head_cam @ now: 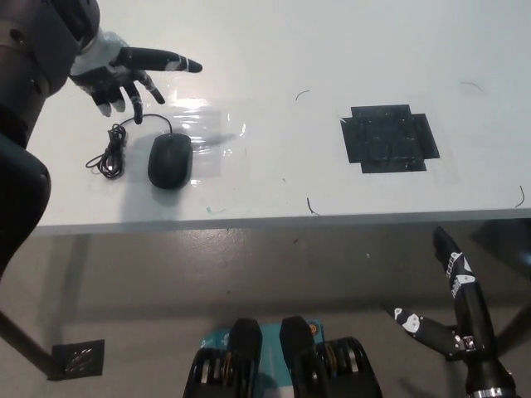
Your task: The robot uses left hand to click on the left button of the black mouse, which is placed on the left area of the table
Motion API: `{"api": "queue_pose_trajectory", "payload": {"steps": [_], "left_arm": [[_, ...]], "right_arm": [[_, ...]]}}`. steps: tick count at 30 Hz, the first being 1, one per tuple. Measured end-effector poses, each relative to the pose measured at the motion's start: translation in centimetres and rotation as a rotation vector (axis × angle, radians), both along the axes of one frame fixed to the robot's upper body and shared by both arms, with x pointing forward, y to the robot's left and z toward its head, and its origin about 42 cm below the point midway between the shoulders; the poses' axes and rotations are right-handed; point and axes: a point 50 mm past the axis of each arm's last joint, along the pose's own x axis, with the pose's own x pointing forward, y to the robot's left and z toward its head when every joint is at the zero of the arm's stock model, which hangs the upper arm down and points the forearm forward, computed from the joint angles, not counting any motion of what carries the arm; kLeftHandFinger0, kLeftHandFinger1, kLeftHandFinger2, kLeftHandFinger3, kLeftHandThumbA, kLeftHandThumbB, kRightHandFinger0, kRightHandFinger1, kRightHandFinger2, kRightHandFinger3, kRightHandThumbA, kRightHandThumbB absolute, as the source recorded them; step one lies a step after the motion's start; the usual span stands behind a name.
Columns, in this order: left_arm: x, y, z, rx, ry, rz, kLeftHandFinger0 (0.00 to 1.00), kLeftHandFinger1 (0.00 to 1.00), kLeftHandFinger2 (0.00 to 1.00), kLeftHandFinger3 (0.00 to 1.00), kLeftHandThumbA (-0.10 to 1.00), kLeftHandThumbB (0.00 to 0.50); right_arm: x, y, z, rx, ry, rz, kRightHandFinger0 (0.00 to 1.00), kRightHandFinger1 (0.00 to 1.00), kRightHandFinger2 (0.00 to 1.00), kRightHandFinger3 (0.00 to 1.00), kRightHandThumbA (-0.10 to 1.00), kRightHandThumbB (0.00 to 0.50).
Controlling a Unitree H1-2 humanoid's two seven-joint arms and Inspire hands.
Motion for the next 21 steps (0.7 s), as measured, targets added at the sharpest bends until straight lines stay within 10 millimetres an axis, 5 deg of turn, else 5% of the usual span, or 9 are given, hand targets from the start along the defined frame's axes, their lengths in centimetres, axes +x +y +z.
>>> {"api": "queue_pose_trajectory", "payload": {"steps": [14, 17, 19, 20, 21], "left_arm": [[0.0, 0.5, -0.1, 0.001, -0.003, 0.020, 0.00, 0.06, 0.47, 1.00, 1.00, 0.481], [0.0, 0.7, -0.7, 0.019, -0.007, 0.014, 0.04, 0.27, 0.63, 1.00, 1.00, 0.483], [0.0, 0.9, -1.3, 0.039, -0.007, -0.001, 0.02, 0.28, 0.63, 1.00, 1.00, 0.481], [0.0, 1.0, -1.7, 0.043, -0.003, -0.002, 0.20, 0.44, 0.74, 1.00, 1.00, 0.480], [-0.1, 1.1, -2.2, 0.046, 0.003, -0.002, 0.32, 0.50, 0.72, 1.00, 1.00, 0.477]], "right_arm": [[-0.2, 0.0, -0.1, 0.002, 0.006, 0.000, 1.00, 1.00, 1.00, 1.00, 0.93, 0.094], [-0.2, 0.0, -0.1, 0.002, 0.006, 0.000, 1.00, 1.00, 1.00, 1.00, 0.93, 0.090], [-0.2, 0.0, -0.1, 0.002, 0.006, 0.000, 1.00, 1.00, 1.00, 1.00, 0.92, 0.087], [-0.2, 0.0, -0.1, 0.002, 0.006, 0.000, 1.00, 1.00, 1.00, 1.00, 0.92, 0.087], [-0.2, 0.0, -0.1, 0.002, 0.007, 0.000, 1.00, 1.00, 1.00, 1.00, 0.92, 0.091]]}}
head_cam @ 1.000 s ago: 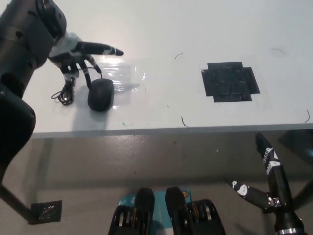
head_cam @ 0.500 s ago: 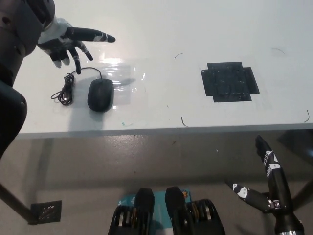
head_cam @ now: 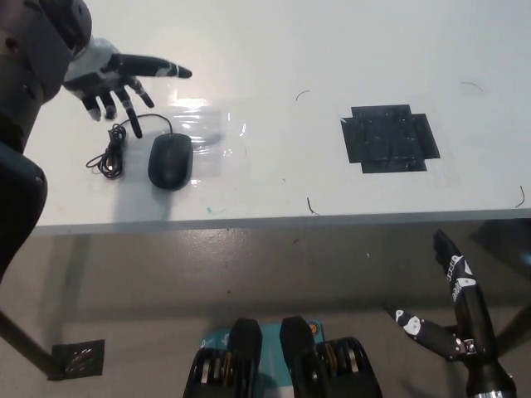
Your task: The robot uses left hand to click on the left button of the black mouse, which is placed on the left area of the table
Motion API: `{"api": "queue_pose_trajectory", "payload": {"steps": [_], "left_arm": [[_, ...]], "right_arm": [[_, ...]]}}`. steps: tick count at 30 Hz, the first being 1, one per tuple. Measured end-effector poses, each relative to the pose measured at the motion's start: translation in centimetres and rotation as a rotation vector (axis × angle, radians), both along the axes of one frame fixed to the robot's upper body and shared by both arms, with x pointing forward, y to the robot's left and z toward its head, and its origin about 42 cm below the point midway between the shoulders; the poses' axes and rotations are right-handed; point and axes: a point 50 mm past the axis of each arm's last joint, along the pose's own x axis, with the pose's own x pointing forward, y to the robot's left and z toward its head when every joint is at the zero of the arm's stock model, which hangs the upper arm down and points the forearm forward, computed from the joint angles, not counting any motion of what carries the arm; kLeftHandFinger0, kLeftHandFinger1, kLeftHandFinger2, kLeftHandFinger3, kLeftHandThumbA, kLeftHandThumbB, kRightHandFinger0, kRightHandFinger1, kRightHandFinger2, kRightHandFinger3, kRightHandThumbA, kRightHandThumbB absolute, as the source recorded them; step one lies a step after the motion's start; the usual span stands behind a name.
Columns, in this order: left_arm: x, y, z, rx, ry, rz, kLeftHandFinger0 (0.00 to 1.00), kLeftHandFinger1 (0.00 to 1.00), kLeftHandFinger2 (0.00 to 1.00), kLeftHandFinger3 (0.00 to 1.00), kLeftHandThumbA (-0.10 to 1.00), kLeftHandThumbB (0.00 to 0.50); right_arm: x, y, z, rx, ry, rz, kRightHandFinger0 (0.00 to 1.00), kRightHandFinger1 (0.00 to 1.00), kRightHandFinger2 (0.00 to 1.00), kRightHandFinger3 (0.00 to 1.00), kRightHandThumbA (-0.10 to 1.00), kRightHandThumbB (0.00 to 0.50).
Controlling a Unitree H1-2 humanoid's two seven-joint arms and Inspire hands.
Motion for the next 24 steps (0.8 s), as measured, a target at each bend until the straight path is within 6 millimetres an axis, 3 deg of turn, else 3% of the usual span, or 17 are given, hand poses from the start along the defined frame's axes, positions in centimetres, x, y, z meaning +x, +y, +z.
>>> {"api": "queue_pose_trajectory", "payload": {"steps": [1, 2, 3, 5, 6, 9, 10, 12, 14, 15, 16, 17, 24], "left_arm": [[0.0, 0.1, -0.3, 0.003, 0.003, -0.001, 0.33, 0.42, 0.59, 1.00, 1.00, 0.483], [-0.1, 0.2, -0.7, 0.009, 0.006, -0.004, 0.16, 0.26, 0.53, 1.00, 1.00, 0.487], [-0.1, 0.2, -1.0, 0.017, 0.008, -0.011, 0.11, 0.26, 0.55, 1.00, 1.00, 0.488], [-0.1, 0.3, -1.7, 0.030, 0.011, -0.019, 0.01, 0.16, 0.48, 1.00, 1.00, 0.484], [-0.1, 0.3, -1.8, 0.034, 0.011, -0.022, 0.00, 0.20, 0.52, 1.00, 1.00, 0.482], [-0.1, 0.0, -2.1, 0.032, 0.015, -0.026, 0.00, 0.16, 0.52, 1.00, 1.00, 0.489], [-0.1, -0.1, -2.2, 0.030, 0.017, -0.027, 0.00, 0.12, 0.47, 1.00, 1.00, 0.493], [-0.1, -0.4, -2.5, 0.028, 0.025, -0.028, 0.00, 0.10, 0.47, 1.00, 1.00, 0.499], [-0.2, -0.8, -2.8, 0.022, 0.032, -0.028, 0.00, 0.07, 0.42, 1.00, 1.00, 0.499], [-0.2, -0.9, -2.9, 0.019, 0.034, -0.027, 0.00, 0.05, 0.41, 0.87, 1.00, 0.500], [-0.2, -1.2, -3.2, 0.012, 0.039, -0.030, 0.00, 0.01, 0.37, 0.89, 1.00, 0.500], [-0.2, -1.4, -3.4, 0.008, 0.042, -0.032, 0.00, 0.03, 0.39, 1.00, 1.00, 0.498], [-0.2, -1.8, -3.6, 0.005, 0.039, -0.044, 0.00, 0.06, 0.40, 1.00, 1.00, 0.498]], "right_arm": [[0.0, 0.0, 0.0, 0.000, 0.000, 0.000, 1.00, 1.00, 1.00, 1.00, 0.92, 0.093], [0.0, 0.0, 0.0, 0.000, 0.001, 0.000, 1.00, 1.00, 1.00, 1.00, 0.93, 0.092], [0.0, 0.0, 0.0, 0.000, 0.002, 0.000, 1.00, 1.00, 1.00, 1.00, 0.93, 0.092], [-0.1, 0.0, -0.1, 0.000, 0.002, 0.000, 1.00, 1.00, 1.00, 1.00, 0.93, 0.092], [-0.1, 0.0, -0.1, 0.000, 0.003, 0.000, 1.00, 1.00, 1.00, 1.00, 0.93, 0.098], [-0.1, 0.0, -0.1, 0.000, 0.005, 0.000, 1.00, 1.00, 1.00, 1.00, 0.93, 0.097], [-0.2, 0.0, -0.1, 0.000, 0.005, 0.000, 1.00, 1.00, 1.00, 1.00, 0.93, 0.093], [-0.2, 0.0, -0.1, -0.001, 0.006, 0.000, 1.00, 1.00, 1.00, 1.00, 0.94, 0.091], [-0.2, 0.0, -0.1, -0.001, 0.006, 0.001, 1.00, 1.00, 1.00, 1.00, 0.94, 0.101], [-0.2, 0.0, -0.1, -0.001, 0.006, 0.001, 1.00, 1.00, 1.00, 1.00, 0.95, 0.101], [-0.2, 0.0, -0.1, -0.001, 0.006, 0.001, 1.00, 1.00, 1.00, 1.00, 0.95, 0.107], [-0.2, 0.0, -0.1, -0.002, 0.006, 0.001, 1.00, 1.00, 1.00, 1.00, 0.95, 0.112], [-0.3, 0.0, -0.2, -0.002, 0.007, 0.001, 1.00, 1.00, 1.00, 1.00, 0.94, 0.111]]}}
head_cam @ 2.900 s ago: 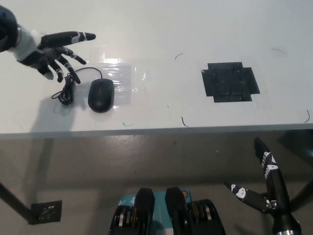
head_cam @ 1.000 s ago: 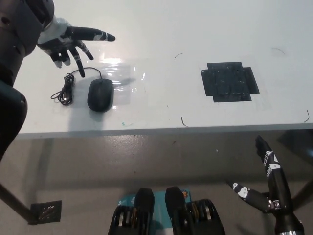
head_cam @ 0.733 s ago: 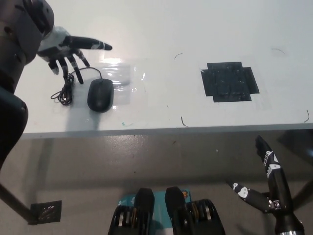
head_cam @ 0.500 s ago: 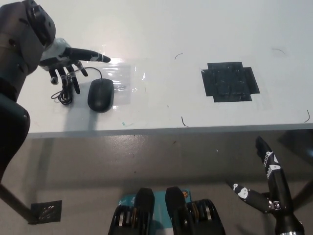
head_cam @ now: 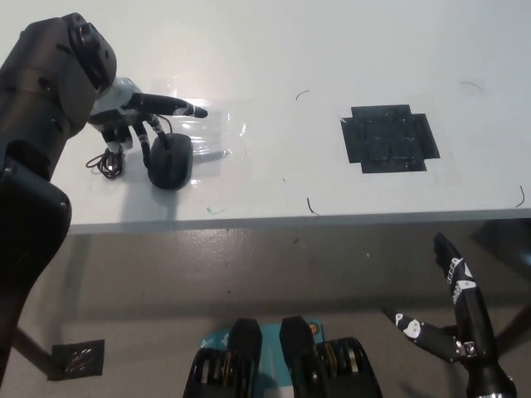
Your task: The robot uses left hand to click on the left button of the black mouse, which is placed on the left area of the table
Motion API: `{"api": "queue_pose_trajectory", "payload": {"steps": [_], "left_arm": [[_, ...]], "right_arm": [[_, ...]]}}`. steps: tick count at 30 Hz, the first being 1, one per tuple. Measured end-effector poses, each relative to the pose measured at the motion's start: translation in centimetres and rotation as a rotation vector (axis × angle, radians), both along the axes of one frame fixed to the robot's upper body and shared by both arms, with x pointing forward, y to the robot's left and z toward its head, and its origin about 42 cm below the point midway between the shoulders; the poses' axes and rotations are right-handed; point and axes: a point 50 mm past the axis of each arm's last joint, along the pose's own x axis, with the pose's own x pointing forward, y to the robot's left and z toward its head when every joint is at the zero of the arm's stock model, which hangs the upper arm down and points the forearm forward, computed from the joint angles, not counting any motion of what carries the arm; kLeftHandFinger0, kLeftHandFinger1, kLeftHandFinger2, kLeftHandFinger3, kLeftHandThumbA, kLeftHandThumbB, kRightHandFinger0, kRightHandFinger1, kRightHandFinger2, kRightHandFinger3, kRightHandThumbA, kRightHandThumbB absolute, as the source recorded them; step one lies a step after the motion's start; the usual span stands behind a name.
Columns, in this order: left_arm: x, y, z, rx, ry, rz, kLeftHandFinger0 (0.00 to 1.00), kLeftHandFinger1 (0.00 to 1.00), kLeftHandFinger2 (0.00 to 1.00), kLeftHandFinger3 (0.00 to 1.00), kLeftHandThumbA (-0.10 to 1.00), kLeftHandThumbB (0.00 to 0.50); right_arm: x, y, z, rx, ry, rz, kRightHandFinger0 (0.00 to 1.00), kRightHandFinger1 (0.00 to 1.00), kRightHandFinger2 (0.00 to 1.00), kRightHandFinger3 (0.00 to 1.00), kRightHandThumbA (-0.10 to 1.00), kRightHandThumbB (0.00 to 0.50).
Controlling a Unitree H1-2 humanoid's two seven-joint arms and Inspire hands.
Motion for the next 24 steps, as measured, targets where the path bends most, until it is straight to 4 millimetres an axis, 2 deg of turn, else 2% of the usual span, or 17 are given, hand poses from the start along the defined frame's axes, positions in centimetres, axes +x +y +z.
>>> {"api": "queue_pose_trajectory", "payload": {"steps": [2, 3, 5, 6, 7, 9, 10, 13, 14, 17, 18, 19, 20, 21, 22, 24], "left_arm": [[0.00, -0.01, 0.02, -0.007, -0.001, 0.002, 0.00, 0.09, 0.43, 1.00, 1.00, 0.500], [0.01, -0.01, 0.02, -0.008, -0.001, 0.002, 0.09, 0.16, 0.48, 1.00, 1.00, 0.500], [0.01, 0.00, 0.03, -0.004, -0.003, 0.001, 0.13, 0.19, 0.50, 1.00, 1.00, 0.492], [0.02, 0.01, 0.03, -0.001, -0.004, 0.001, 0.02, 0.17, 0.48, 1.00, 1.00, 0.498], [0.02, 0.02, 0.03, 0.001, -0.004, 0.001, 0.00, 0.15, 0.45, 1.00, 1.00, 0.500], [0.01, 0.04, 0.02, 0.003, -0.002, 0.001, 0.00, 0.04, 0.37, 0.75, 1.00, 0.496], [0.00, 0.06, 0.01, 0.003, 0.000, 0.003, 0.00, 0.05, 0.39, 1.00, 1.00, 0.497], [-0.01, 0.16, -0.04, 0.002, 0.003, 0.010, 0.00, 0.08, 0.44, 1.00, 1.00, 0.499], [-0.02, 0.20, -0.08, 0.003, 0.005, 0.012, 0.00, 0.09, 0.42, 1.00, 1.00, 0.484], [-0.04, 0.27, -0.13, 0.004, 0.007, 0.014, 0.00, 0.06, 0.40, 1.00, 1.00, 0.486], [-0.04, 0.26, -0.12, 0.004, 0.007, 0.012, 0.00, 0.11, 0.48, 1.00, 1.00, 0.489], [-0.04, 0.26, -0.12, 0.005, 0.007, 0.011, 0.00, 0.12, 0.49, 1.00, 1.00, 0.489], [-0.04, 0.26, -0.12, 0.006, 0.006, 0.010, 0.00, 0.09, 0.45, 1.00, 1.00, 0.483], [-0.03, 0.26, -0.12, 0.005, 0.006, 0.010, 0.01, 0.15, 0.51, 1.00, 1.00, 0.488], [-0.04, 0.26, -0.12, 0.003, 0.007, 0.011, 0.00, 0.10, 0.41, 1.00, 1.00, 0.495], [-0.04, 0.26, -0.16, 0.003, 0.007, 0.009, 0.00, 0.04, 0.33, 1.00, 1.00, 0.497]], "right_arm": [[-0.02, 0.00, -0.01, 0.000, 0.001, 0.000, 1.00, 1.00, 1.00, 1.00, 0.94, 0.106], [-0.02, 0.01, 0.00, 0.000, 0.001, 0.001, 1.00, 1.00, 1.00, 1.00, 0.94, 0.105], [-0.01, 0.03, 0.03, -0.001, 0.001, 0.004, 1.00, 1.00, 1.00, 1.00, 0.94, 0.105], [-0.01, 0.04, 0.08, -0.001, 0.000, 0.005, 1.00, 1.00, 1.00, 1.00, 0.94, 0.105], [0.00, 0.04, 0.11, -0.001, -0.001, 0.005, 1.00, 1.00, 1.00, 1.00, 0.94, 0.106], [0.01, 0.05, 0.24, -0.001, -0.005, 0.006, 1.00, 1.00, 1.00, 1.00, 0.93, 0.109], [0.01, 0.05, 0.28, -0.001, -0.007, 0.007, 1.00, 1.00, 1.00, 1.00, 0.93, 0.115], [0.01, 0.06, 0.29, -0.002, -0.007, 0.008, 1.00, 1.00, 1.00, 1.00, 0.92, 0.122], [0.01, 0.06, 0.29, -0.002, -0.007, 0.009, 1.00, 1.00, 1.00, 1.00, 0.93, 0.114], [0.01, 0.06, 0.28, -0.002, -0.006, 0.010, 1.00, 1.00, 1.00, 1.00, 0.93, 0.126], [0.01, 0.06, 0.28, -0.002, -0.006, 0.010, 1.00, 1.00, 1.00, 1.00, 0.93, 0.124], [0.01, 0.06, 0.28, -0.002, -0.006, 0.010, 1.00, 1.00, 1.00, 1.00, 0.93, 0.124], [0.01, 0.06, 0.28, -0.002, -0.006, 0.010, 1.00, 1.00, 1.00, 1.00, 0.93, 0.122], [0.01, 0.06, 0.28, -0.003, -0.006, 0.011, 1.00, 1.00, 1.00, 1.00, 0.93, 0.124], [0.01, 0.06, 0.28, -0.003, -0.006, 0.011, 1.00, 1.00, 1.00, 1.00, 0.93, 0.125], [0.01, 0.07, 0.27, -0.003, -0.006, 0.011, 1.00, 1.00, 1.00, 1.00, 0.93, 0.126]]}}
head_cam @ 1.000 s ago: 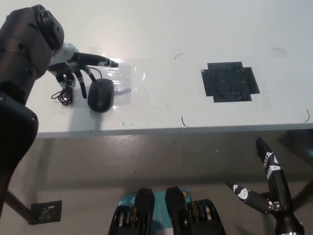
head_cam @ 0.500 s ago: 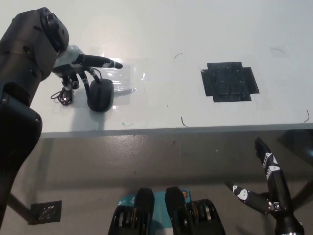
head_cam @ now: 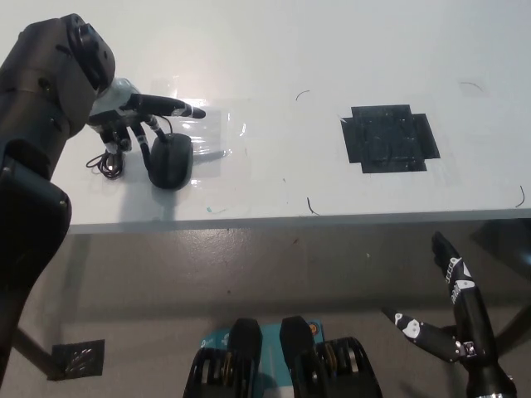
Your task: The robot uses left hand to click on the left button of the black mouse, which is placed on the left area of the table
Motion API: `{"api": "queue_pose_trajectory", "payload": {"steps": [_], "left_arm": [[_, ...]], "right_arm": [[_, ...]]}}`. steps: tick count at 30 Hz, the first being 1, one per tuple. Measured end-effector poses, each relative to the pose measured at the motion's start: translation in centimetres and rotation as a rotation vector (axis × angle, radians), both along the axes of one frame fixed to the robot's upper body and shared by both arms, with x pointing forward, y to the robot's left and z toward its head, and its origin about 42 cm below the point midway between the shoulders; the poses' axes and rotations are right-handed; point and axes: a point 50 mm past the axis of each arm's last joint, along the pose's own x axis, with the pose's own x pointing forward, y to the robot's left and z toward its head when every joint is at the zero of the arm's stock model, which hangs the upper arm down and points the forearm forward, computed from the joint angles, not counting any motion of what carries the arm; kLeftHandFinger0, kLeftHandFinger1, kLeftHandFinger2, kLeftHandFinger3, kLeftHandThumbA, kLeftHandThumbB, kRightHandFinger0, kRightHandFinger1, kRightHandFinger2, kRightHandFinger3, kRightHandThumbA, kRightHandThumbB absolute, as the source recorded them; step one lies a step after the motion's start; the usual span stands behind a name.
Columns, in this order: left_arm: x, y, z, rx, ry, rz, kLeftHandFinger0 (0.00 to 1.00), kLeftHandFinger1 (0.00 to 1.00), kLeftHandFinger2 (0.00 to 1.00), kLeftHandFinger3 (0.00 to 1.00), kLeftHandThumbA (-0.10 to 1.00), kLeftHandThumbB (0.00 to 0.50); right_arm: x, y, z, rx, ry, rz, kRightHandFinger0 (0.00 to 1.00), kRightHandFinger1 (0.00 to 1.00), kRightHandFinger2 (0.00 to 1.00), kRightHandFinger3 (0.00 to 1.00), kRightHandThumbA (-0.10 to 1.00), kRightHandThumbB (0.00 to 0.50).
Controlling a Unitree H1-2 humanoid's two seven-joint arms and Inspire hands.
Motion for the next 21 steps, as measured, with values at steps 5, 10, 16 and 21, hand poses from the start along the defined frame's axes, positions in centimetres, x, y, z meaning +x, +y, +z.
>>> {"api": "queue_pose_trajectory", "payload": {"steps": [5, 10, 16, 21], "left_arm": [[-0.1, 0.2, -0.9, 0.004, 0.012, 0.000, 0.00, 0.03, 0.35, 1.00, 1.00, 0.496], [-0.1, 0.1, -1.2, 0.004, -0.011, -0.019, 0.08, 0.21, 0.51, 0.70, 1.00, 0.484], [-0.1, -0.2, -2.0, 0.014, -0.039, -0.039, 0.45, 0.49, 0.58, 0.54, 1.00, 0.499], [-0.4, -0.7, -4.1, 0.017, -0.015, -0.052, 0.00, 0.07, 0.56, 0.96, 1.00, 0.500]], "right_arm": [[0.0, 0.0, 0.0, -0.001, 0.001, 0.003, 1.00, 1.00, 1.00, 1.00, 0.93, 0.123], [-0.1, 0.0, 0.0, -0.001, 0.003, 0.005, 1.00, 1.00, 1.00, 1.00, 0.93, 0.121], [-0.1, 0.0, 0.0, -0.002, 0.002, 0.006, 1.00, 1.00, 1.00, 1.00, 0.93, 0.125], [-0.1, 0.0, 0.0, -0.002, 0.003, 0.006, 1.00, 1.00, 1.00, 1.00, 0.92, 0.117]]}}
